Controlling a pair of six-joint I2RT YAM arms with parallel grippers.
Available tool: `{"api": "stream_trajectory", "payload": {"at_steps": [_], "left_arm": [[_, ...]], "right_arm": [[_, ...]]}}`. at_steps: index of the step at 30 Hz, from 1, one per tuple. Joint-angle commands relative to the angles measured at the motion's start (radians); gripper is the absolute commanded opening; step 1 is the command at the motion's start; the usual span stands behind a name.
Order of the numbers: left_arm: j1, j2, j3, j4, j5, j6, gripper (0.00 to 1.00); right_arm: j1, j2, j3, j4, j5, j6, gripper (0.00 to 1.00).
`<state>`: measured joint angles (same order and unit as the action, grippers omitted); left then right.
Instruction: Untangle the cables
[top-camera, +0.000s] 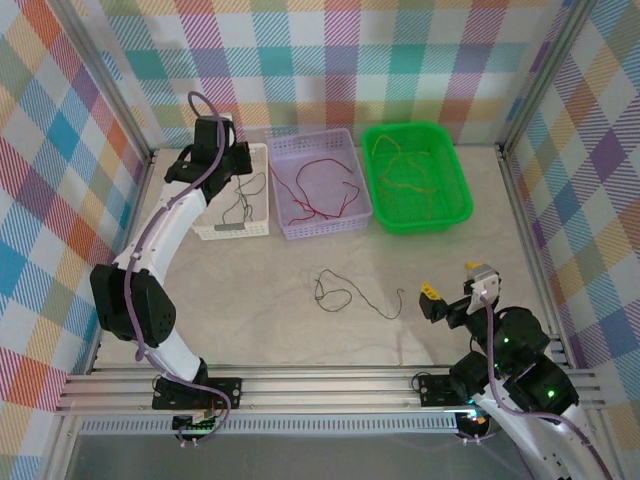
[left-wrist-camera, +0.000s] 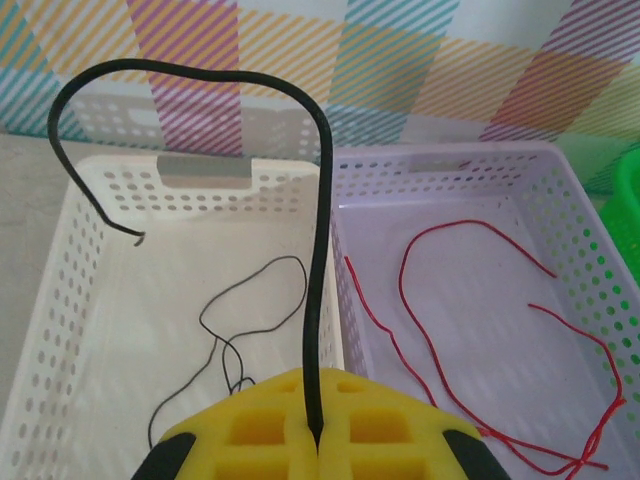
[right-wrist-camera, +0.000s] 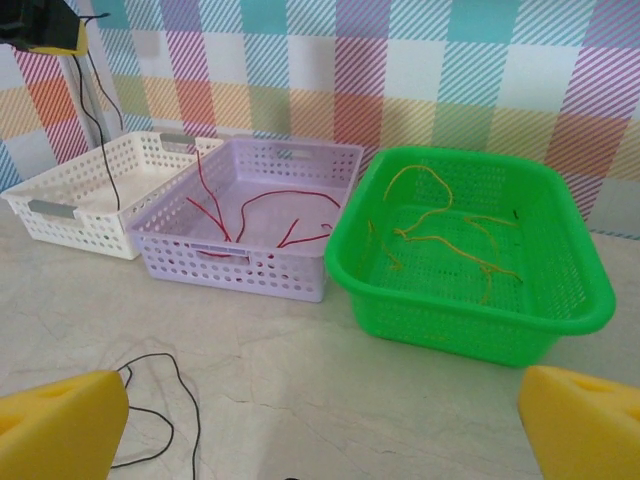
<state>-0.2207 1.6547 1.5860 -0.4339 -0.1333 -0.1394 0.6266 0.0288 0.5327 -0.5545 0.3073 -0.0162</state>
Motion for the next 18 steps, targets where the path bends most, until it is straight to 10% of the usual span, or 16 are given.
{"api": "stream_trajectory", "payload": {"at_steps": [1, 18], "left_arm": [[0.009, 0.003, -0.066, 0.070, 0.024, -0.031, 0.00], [0.017, 0.159, -0.149, 0.094, 0.036, -0.099, 0.00]], "right_arm": [[-0.005, -0.013, -0.008, 0.041, -0.028, -0.008, 1.00], [-0.006, -0.014, -0.025, 0.046, -0.069, -0.008, 1.00]]}}
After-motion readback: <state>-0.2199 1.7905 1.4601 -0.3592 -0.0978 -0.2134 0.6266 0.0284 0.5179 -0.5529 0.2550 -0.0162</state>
